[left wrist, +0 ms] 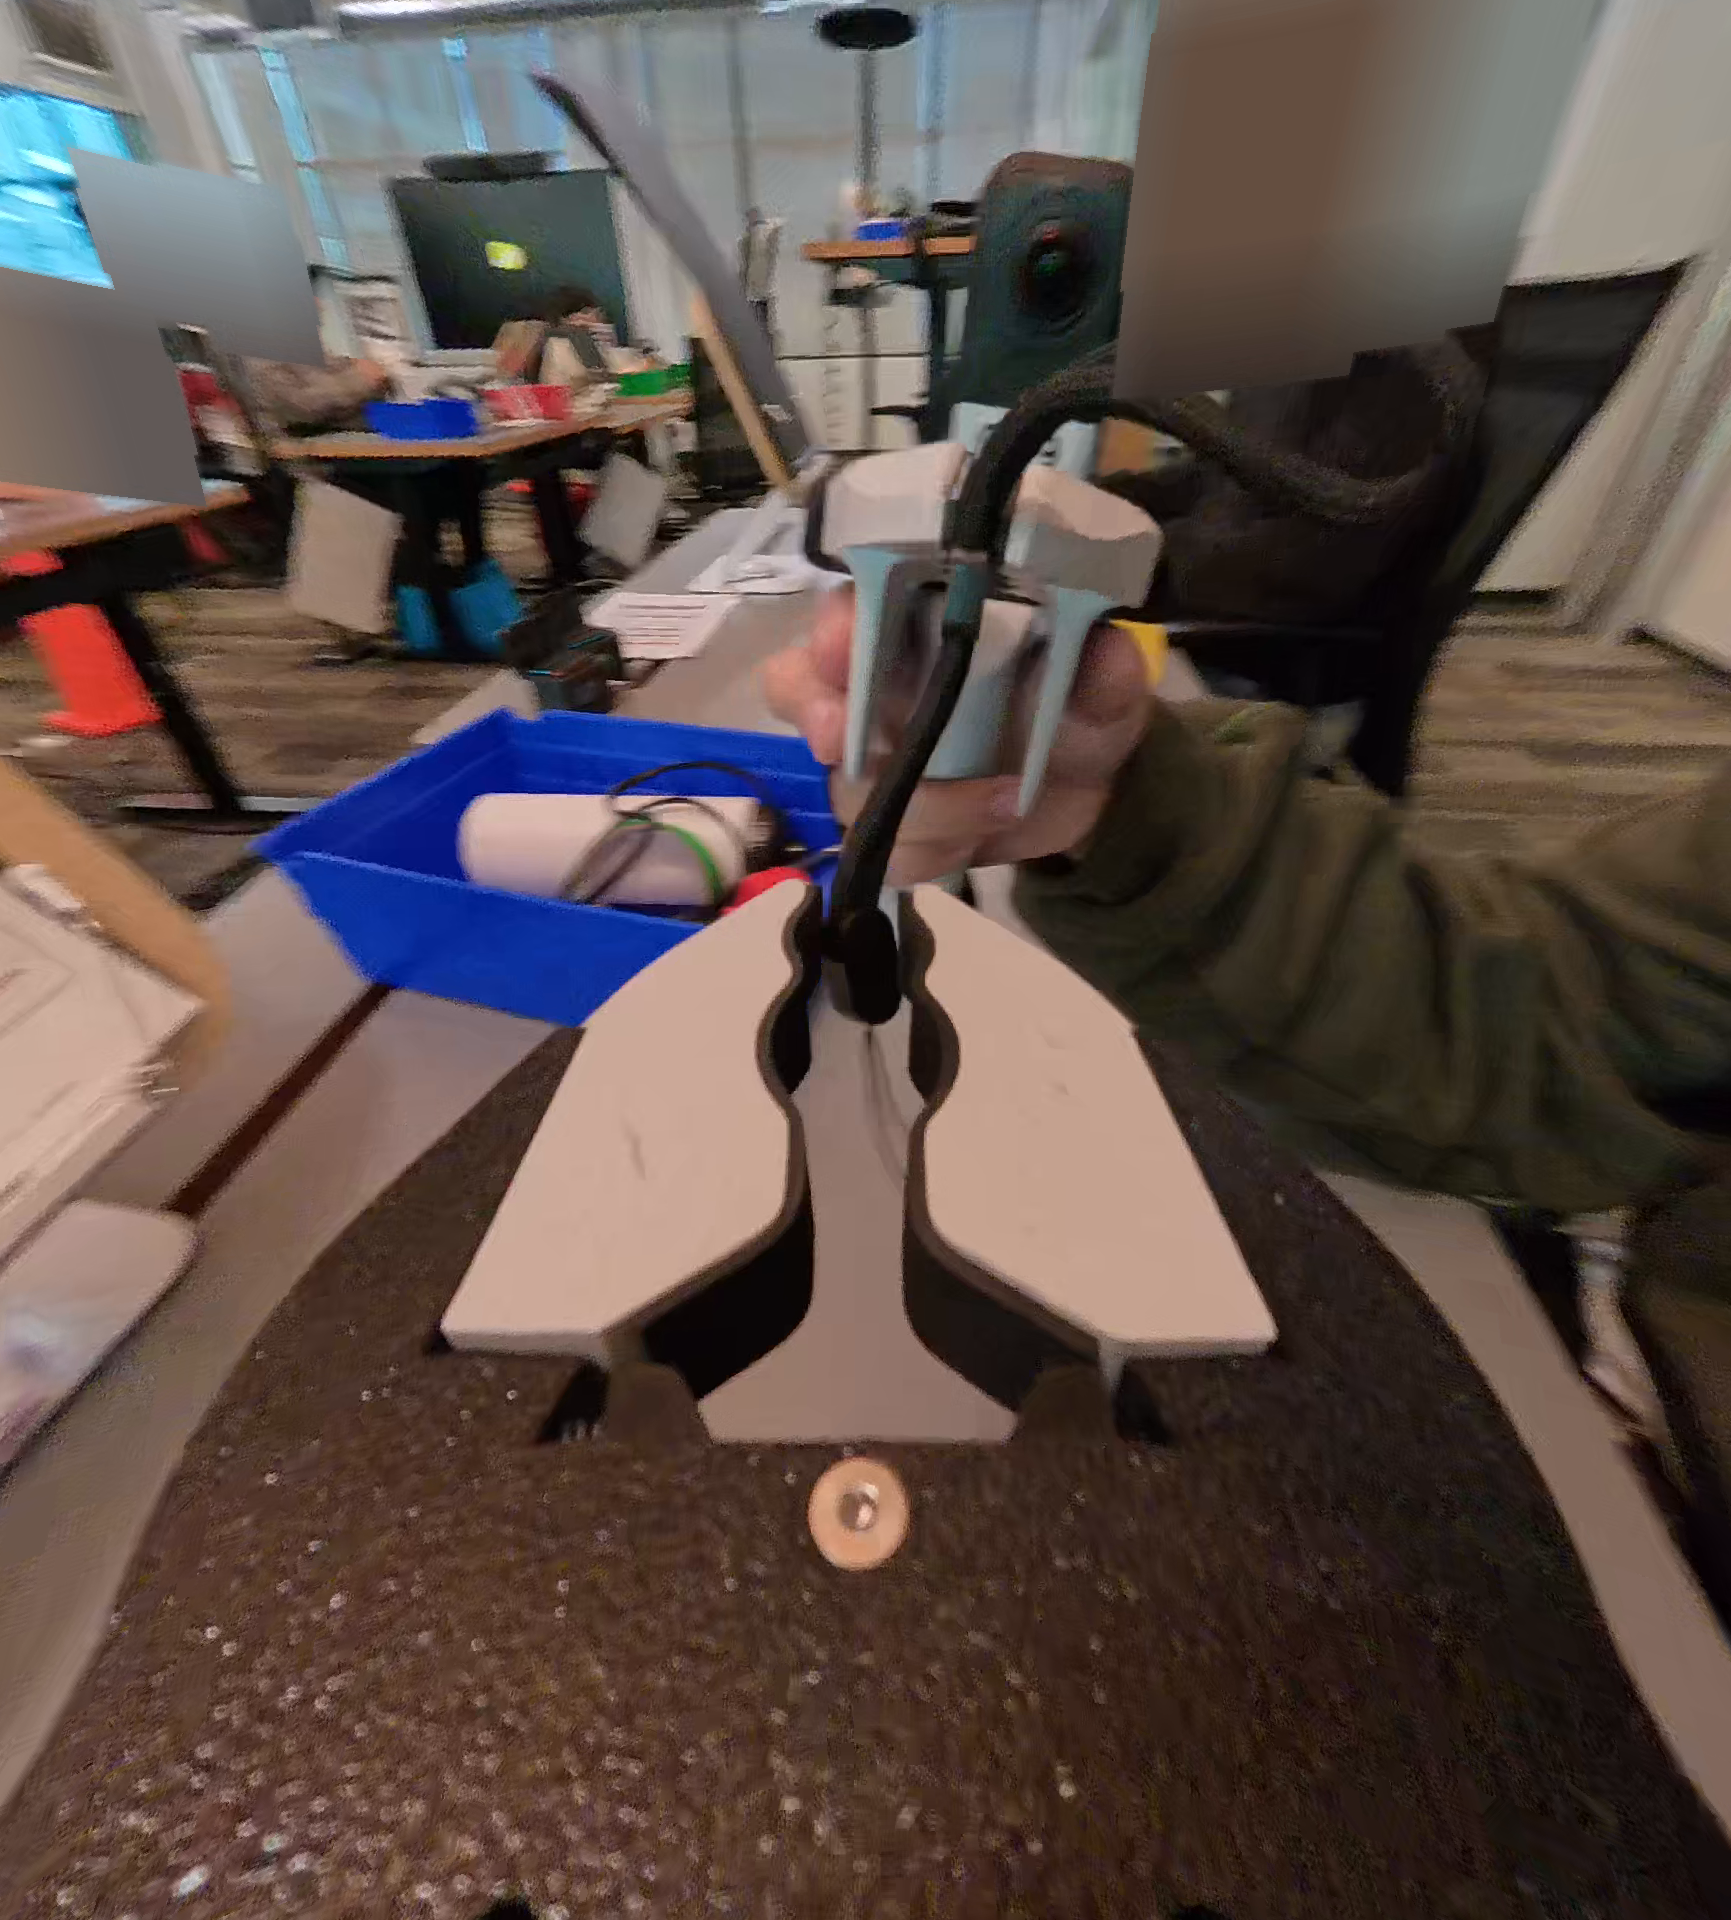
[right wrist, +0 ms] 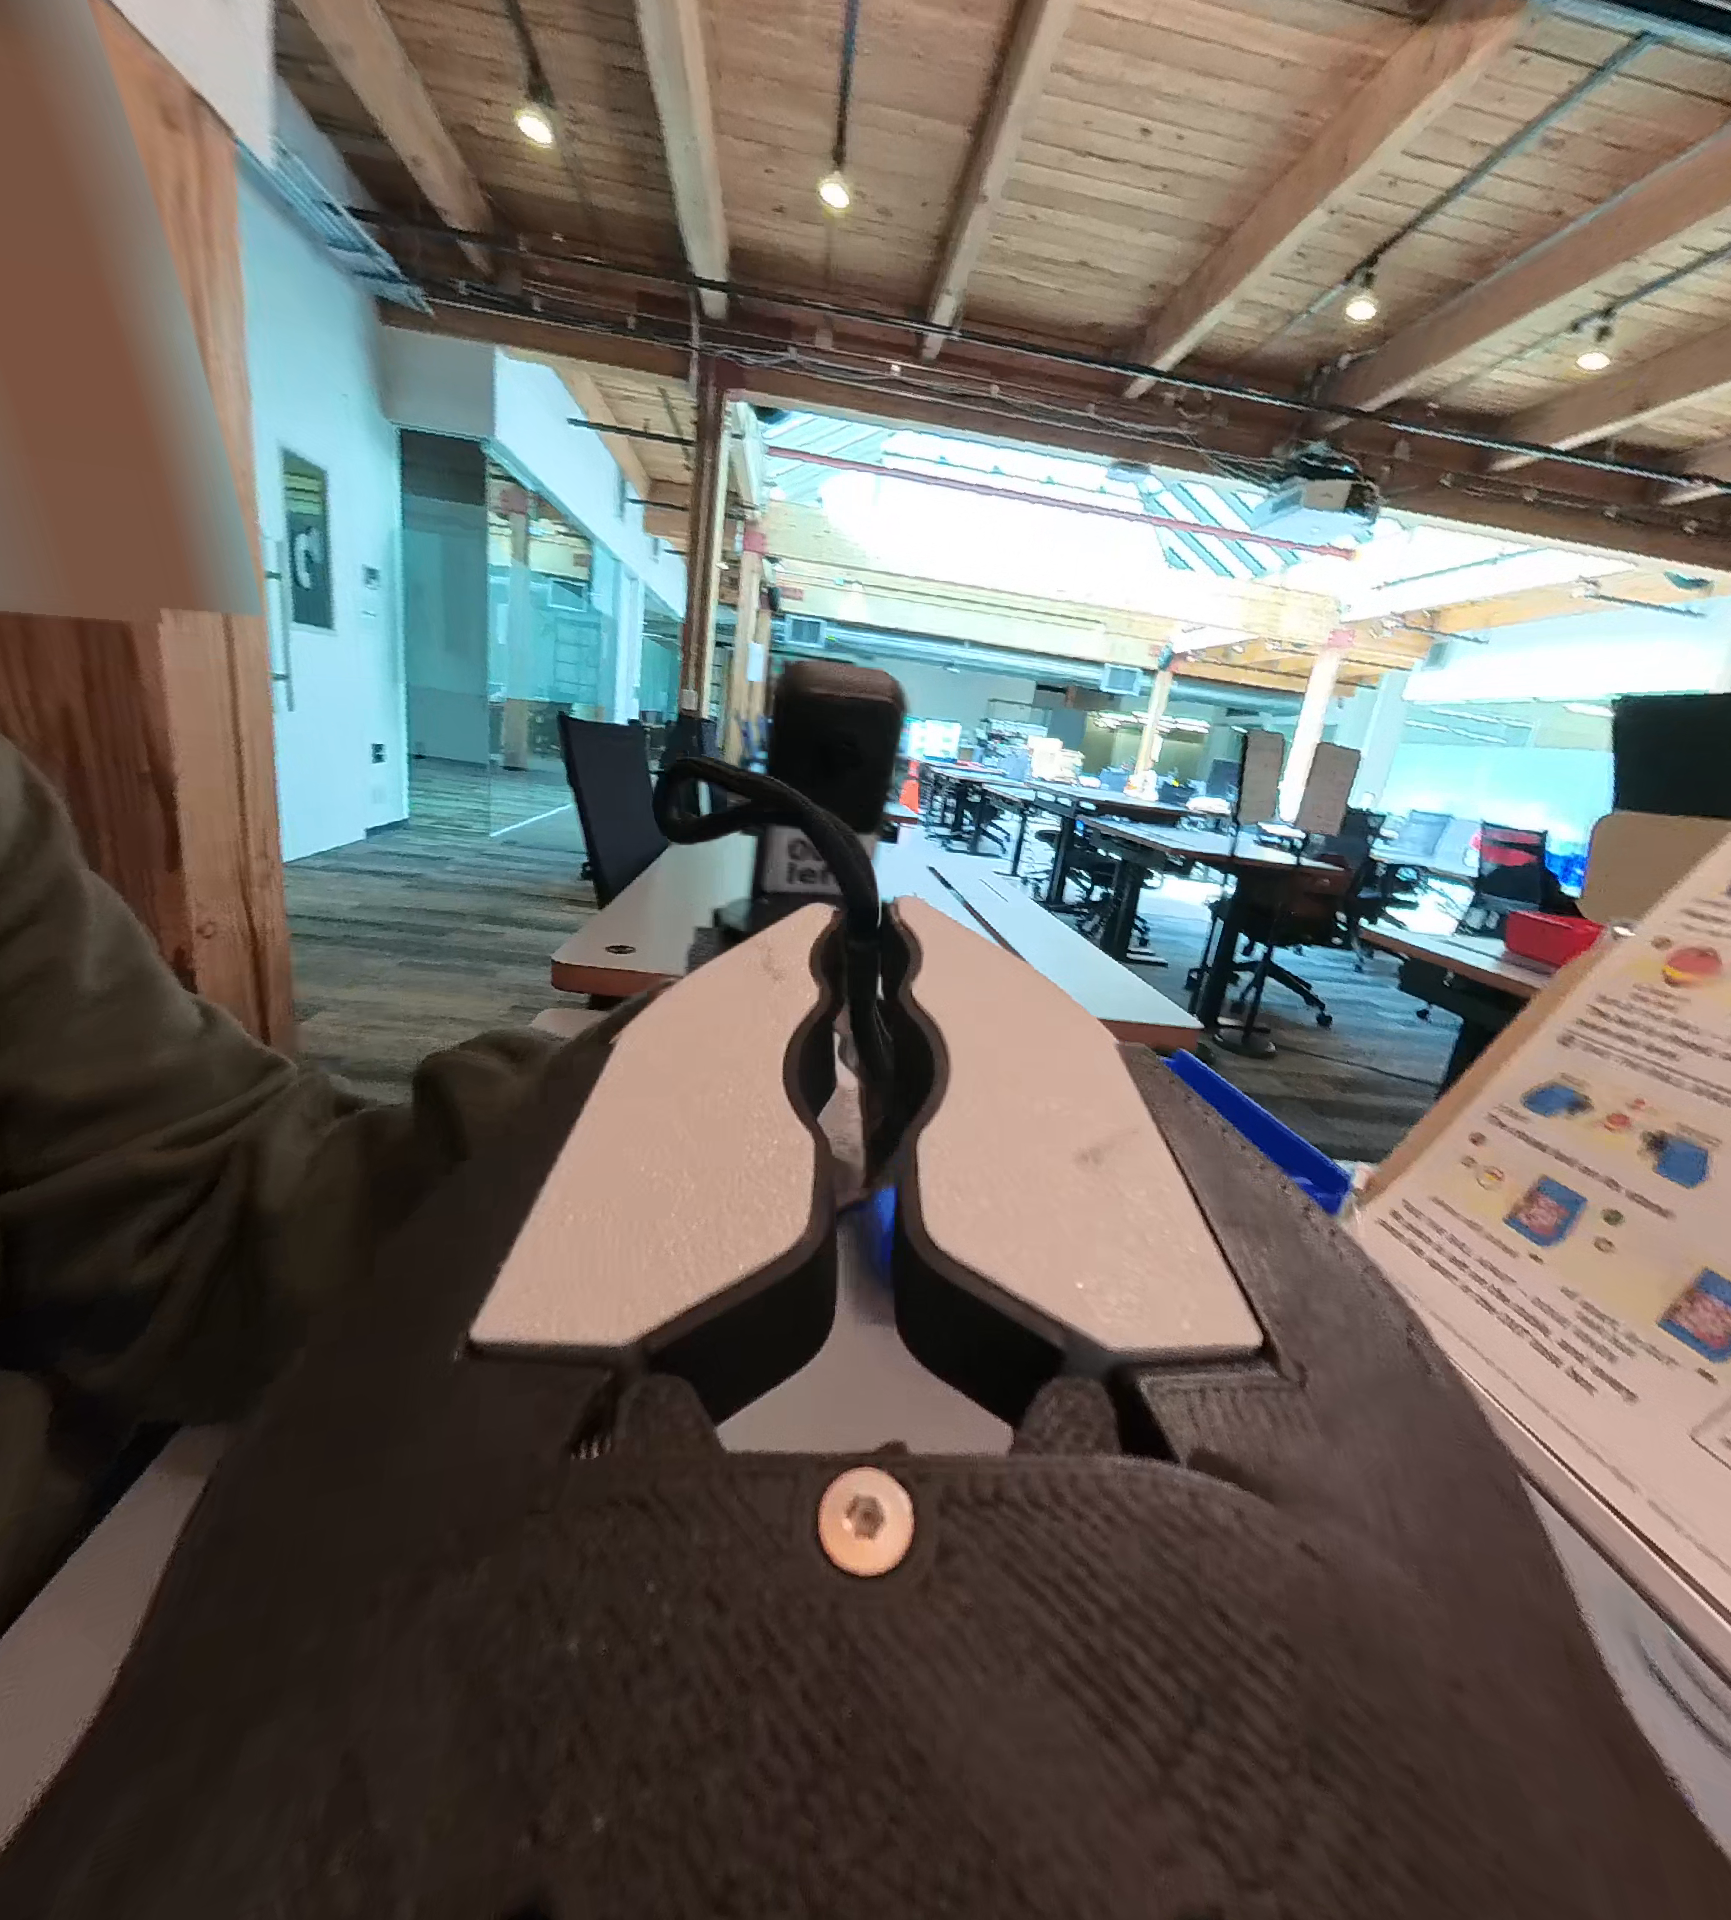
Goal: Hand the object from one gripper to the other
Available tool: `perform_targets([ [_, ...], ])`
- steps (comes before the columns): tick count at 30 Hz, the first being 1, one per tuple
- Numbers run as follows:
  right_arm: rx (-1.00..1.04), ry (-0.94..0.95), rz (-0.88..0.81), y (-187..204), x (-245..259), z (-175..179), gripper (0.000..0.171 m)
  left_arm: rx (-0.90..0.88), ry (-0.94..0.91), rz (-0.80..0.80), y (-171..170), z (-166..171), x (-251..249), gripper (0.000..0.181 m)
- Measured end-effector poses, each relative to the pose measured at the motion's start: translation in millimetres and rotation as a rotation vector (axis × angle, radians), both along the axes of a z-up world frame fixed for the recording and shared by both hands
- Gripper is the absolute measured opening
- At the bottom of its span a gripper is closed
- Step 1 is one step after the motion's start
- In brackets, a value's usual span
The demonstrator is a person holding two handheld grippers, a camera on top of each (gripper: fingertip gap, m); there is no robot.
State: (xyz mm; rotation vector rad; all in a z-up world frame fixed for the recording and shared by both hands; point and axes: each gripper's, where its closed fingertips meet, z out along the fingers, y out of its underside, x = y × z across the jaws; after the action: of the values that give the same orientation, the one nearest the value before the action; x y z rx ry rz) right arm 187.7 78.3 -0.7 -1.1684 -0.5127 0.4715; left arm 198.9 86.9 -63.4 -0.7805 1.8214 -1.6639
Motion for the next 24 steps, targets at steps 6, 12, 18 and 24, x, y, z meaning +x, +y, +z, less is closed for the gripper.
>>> perform_targets([
  [6, 0.009, -0.04, 0.094, -9, -13, -3, 0.006, -0.064, 0.049, -0.157, -12, -3, -14, 0.014],
  [12, 0.021, -0.067, 0.154, -17, -21, -3, 0.006, -0.112, 0.097, -0.269, -18, -7, -24, 0.01],
  [18, -0.01, -0.078, 0.058, -7, -11, -7, 0.006, -0.022, 0.099, -0.202, -14, -16, -14, 0.008],
  [24, -0.201, -0.072, -0.303, 15, 48, -30, 0.029, 0.169, 0.114, 0.237, 39, -24, 14, 0.007],
])
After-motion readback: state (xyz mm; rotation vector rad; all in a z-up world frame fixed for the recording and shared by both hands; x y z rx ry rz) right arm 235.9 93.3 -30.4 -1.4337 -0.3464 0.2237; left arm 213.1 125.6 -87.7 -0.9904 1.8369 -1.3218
